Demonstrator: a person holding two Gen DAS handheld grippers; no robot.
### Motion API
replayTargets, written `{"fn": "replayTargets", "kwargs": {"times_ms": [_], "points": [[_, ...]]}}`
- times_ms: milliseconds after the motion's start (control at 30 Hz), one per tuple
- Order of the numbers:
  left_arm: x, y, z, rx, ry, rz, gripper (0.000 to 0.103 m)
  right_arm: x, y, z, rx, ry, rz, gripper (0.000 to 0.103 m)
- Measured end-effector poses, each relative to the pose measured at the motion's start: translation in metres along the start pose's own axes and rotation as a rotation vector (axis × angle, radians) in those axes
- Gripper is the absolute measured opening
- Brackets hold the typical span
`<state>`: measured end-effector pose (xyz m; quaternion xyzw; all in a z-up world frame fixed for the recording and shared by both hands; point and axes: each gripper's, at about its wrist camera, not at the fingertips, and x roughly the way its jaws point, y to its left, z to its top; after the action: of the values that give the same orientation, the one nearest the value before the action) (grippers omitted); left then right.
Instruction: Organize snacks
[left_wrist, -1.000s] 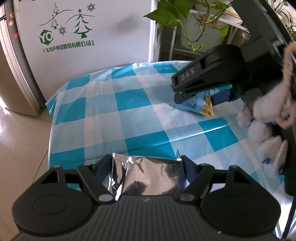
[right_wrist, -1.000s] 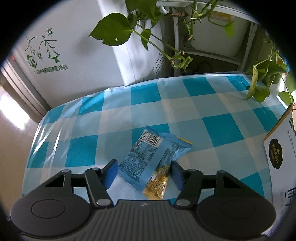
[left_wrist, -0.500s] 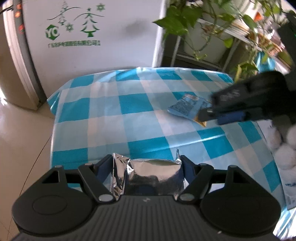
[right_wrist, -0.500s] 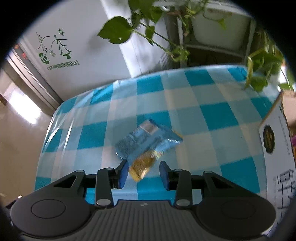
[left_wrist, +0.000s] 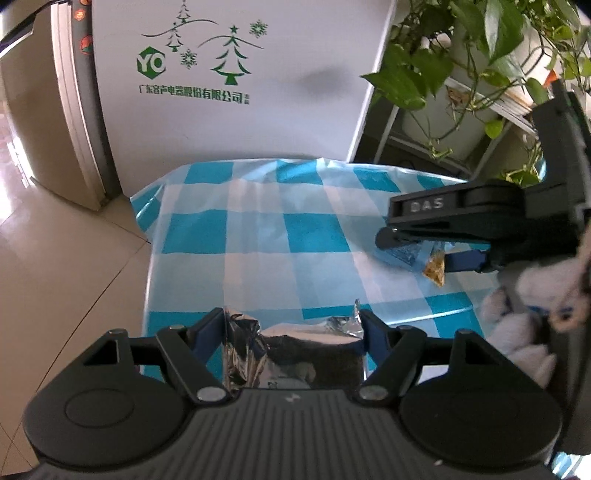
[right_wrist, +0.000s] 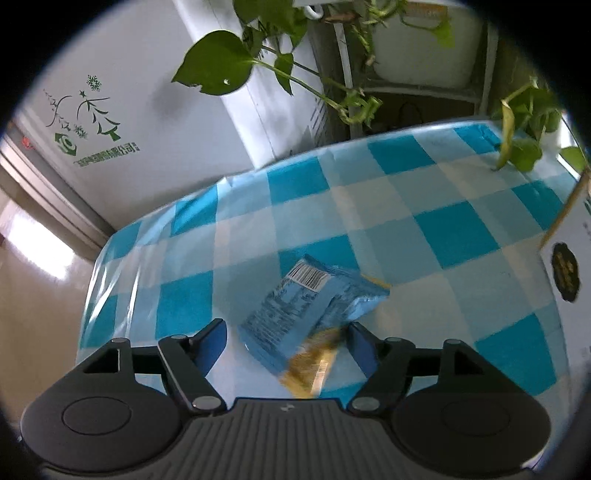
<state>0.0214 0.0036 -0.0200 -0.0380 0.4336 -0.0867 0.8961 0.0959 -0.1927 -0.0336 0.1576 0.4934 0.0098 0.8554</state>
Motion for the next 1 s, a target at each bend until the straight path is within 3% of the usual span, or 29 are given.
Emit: {"fn": "replayTargets", "kwargs": {"times_ms": [167, 300, 667, 1000], "points": [[-0.001, 0.002, 0.0, -0.001, 0.0, 0.004, 0.076, 0.009, 0.012, -0.002, -0.098, -0.056, -0.07, 0.072], [-0.001, 0.0, 0.0, 0.001, 0.0, -0.001, 0.076, 0.007, 0.009, -0.002, -0.142, -0.062, -0.072, 0.065], [-0.003, -0.007, 0.001, 0.005, -0.007, -0.018, 0.076, -0.008, -0.002, -0.002, -0.152, -0.036, -0.026, 0.063], [-0.007, -0.01, 0.001, 0.009, -0.017, -0.03, 0.076, -0.048, 0.0, -0.007, -0.171, -0.066, 0.006, 0.063]]}}
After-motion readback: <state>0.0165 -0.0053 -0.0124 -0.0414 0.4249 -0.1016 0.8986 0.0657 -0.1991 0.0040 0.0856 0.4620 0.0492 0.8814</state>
